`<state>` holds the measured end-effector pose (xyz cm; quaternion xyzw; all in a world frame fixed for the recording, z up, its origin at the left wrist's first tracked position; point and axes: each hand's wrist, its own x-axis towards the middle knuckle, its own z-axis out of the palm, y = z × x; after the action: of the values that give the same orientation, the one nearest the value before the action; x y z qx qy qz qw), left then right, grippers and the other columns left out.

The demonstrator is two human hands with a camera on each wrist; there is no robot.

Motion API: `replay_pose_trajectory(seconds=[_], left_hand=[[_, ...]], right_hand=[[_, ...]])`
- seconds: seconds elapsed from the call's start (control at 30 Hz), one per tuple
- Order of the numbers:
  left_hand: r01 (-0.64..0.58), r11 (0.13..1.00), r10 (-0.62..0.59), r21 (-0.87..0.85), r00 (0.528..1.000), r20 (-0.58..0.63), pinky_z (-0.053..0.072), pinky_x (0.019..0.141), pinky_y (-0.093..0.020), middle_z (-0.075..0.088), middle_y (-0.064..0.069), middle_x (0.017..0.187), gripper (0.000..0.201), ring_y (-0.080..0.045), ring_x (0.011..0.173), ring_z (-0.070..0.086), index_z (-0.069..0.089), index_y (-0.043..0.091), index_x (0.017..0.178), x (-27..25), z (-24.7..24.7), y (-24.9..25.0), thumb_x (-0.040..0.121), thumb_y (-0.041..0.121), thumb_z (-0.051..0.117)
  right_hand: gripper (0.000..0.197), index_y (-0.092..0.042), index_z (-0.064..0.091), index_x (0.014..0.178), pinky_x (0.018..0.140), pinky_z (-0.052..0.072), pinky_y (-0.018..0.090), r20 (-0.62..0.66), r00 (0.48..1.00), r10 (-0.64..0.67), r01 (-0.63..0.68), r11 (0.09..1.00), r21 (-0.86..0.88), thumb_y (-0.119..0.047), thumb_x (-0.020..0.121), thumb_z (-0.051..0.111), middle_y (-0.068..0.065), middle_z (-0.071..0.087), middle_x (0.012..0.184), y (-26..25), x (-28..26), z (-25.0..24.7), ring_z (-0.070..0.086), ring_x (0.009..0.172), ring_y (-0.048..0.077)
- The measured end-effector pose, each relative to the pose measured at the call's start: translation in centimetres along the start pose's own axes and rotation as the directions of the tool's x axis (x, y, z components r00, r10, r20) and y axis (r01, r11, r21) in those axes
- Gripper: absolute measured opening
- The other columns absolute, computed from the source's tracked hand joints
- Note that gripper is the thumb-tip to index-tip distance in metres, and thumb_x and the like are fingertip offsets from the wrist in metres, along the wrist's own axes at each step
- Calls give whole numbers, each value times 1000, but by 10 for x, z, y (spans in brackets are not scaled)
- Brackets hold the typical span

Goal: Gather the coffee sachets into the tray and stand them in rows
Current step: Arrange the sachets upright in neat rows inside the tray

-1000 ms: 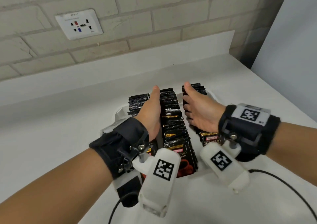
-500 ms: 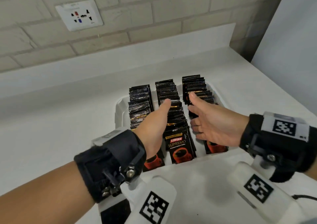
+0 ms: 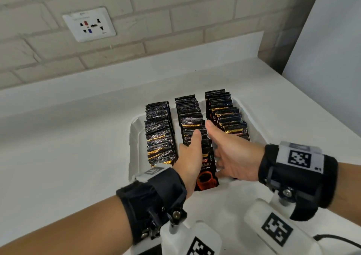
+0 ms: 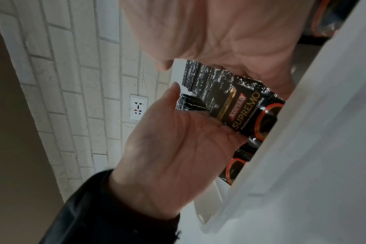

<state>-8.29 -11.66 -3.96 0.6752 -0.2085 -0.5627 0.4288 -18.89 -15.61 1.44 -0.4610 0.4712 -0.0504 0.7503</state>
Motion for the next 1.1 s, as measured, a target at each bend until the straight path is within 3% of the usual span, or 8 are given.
replay_pose_trajectory(seconds=[0.1,0.27,0.47,0.57,0.7,0.8,0.9,1.1], left_hand=[[-6,1000,7,-28,999,45,41,101,-46,46,-6,141,122,-23,122,52,27,27,145,1,-2,-1,42,90,46],[-25,999,25,-37,1000,-3,29,110,-47,37,0,149,122,-22,133,39,27,35,144,13,-5,-8,39,95,41],[-51,997,55,-51,996,77,48,91,-35,66,-1,107,53,-15,98,63,54,23,119,-6,0,14,95,59,23],[-40,998,43,-54,998,55,45,99,-43,64,-6,118,64,-21,105,62,51,21,128,-4,-5,14,90,66,27],[-59,994,57,-94,998,-25,48,92,-38,62,-6,120,77,-21,104,63,50,20,129,5,-5,23,79,76,33],[-60,990,57,-127,998,-23,52,72,-31,68,-8,95,54,-22,84,67,62,17,104,13,-4,32,96,55,25],[-65,988,59,-140,997,-46,52,87,-42,69,-13,102,56,-28,93,67,64,15,102,14,-5,37,96,56,27],[-77,987,65,-140,994,-87,46,93,-36,65,-6,101,57,-21,90,64,57,16,117,18,-3,40,95,58,27]], right_hand=[[35,-34,51,89,60,53,23,1,1000,20,-20,999,42,-59,89,28,-4,60,80,2,4,-4,58,64,5],[51,-40,33,135,95,38,27,-26,999,-21,22,998,66,-61,89,25,-15,53,108,0,7,-5,50,93,9],[32,-32,49,78,41,45,10,-57,995,-82,87,992,90,-50,94,29,-15,59,59,-8,6,2,56,45,-5],[30,-39,45,111,63,44,11,-75,993,-91,95,994,61,-52,93,25,-29,53,85,-12,3,3,58,78,-7],[59,-25,22,143,103,25,27,-85,989,-120,123,992,37,-56,93,21,-5,29,147,-20,4,0,27,137,15],[60,-22,28,140,98,36,26,-90,988,-129,131,991,20,-57,93,19,-7,41,137,-28,9,2,41,124,12],[58,-17,32,138,70,40,18,-100,983,-156,160,987,34,-54,95,19,-17,43,109,-33,13,6,46,94,-2],[67,-18,17,147,99,26,23,-125,983,-137,142,989,34,-57,93,22,-3,34,139,-32,23,11,21,139,14]])
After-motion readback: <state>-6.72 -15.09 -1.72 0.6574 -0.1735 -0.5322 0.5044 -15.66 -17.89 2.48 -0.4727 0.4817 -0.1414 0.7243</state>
